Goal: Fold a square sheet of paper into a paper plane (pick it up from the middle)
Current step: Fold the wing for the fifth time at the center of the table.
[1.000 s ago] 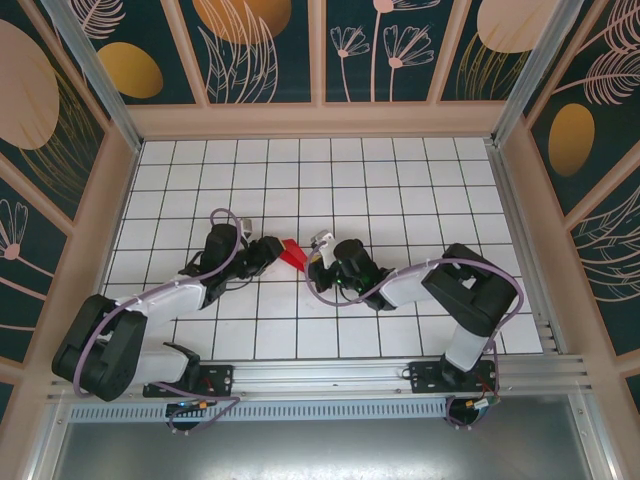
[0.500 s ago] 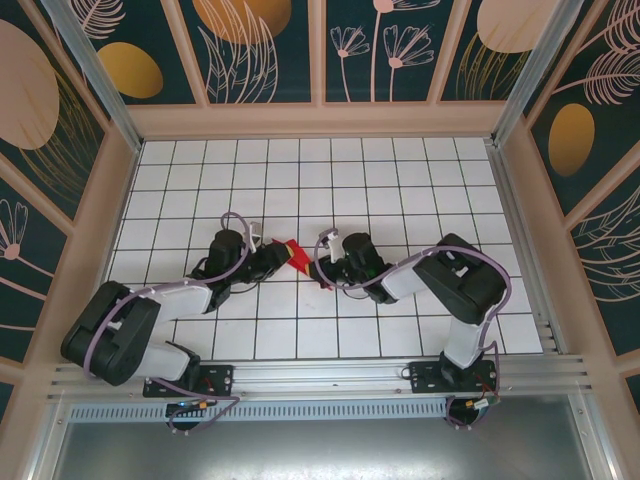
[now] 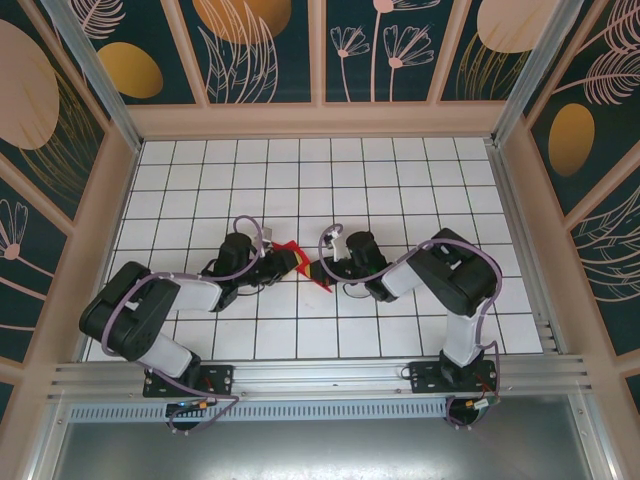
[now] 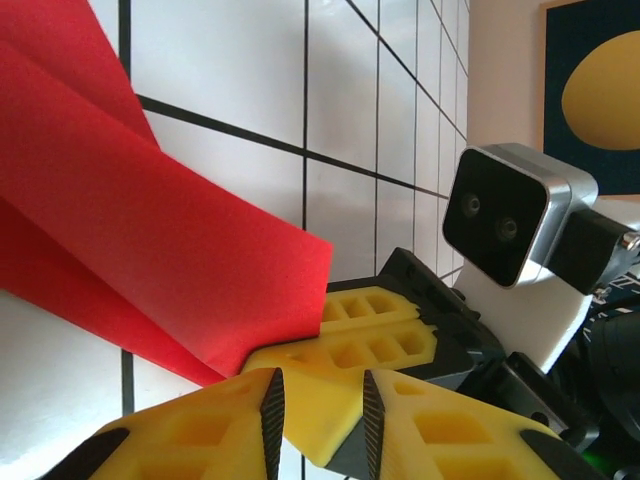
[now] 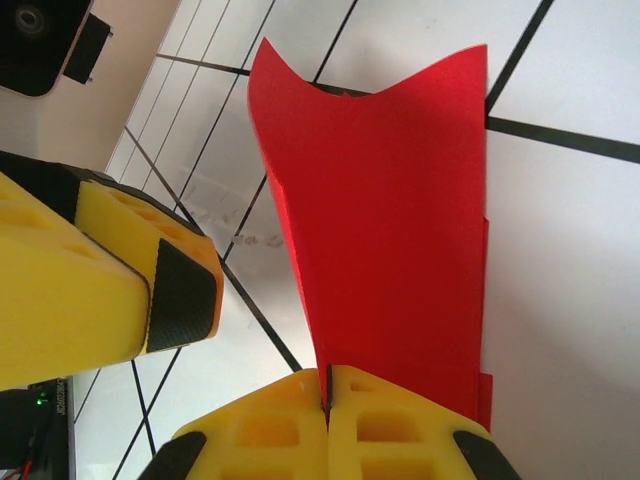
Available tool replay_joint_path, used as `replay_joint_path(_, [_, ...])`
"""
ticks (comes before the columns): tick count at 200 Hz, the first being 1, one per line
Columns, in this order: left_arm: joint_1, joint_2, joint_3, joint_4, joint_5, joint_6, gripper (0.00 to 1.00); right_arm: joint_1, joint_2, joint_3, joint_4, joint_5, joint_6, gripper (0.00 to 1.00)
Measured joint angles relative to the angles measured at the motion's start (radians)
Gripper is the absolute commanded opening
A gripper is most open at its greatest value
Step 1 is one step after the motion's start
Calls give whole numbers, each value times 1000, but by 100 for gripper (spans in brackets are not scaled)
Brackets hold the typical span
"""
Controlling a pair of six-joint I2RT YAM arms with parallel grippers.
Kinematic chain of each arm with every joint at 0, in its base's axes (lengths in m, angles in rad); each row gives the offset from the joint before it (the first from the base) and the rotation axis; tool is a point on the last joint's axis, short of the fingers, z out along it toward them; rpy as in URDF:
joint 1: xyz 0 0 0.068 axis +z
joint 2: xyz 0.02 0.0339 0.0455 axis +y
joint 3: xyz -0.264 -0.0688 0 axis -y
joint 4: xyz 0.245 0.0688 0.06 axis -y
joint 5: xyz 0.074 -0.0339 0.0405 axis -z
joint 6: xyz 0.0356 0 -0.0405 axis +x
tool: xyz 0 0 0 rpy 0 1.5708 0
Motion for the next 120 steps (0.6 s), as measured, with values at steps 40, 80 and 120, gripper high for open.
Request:
replay_joint_path(40, [0, 44, 14, 20, 2, 0, 28, -7, 19, 17, 2, -27, 27, 0])
replay_joint_path(80, [0, 101, 49, 37, 0, 0, 26, -8, 27, 18, 6, -34, 46, 0])
replay_joint_path(120, [0, 119, 55, 37, -7, 1, 25, -13, 31, 29, -2, -38, 49, 0])
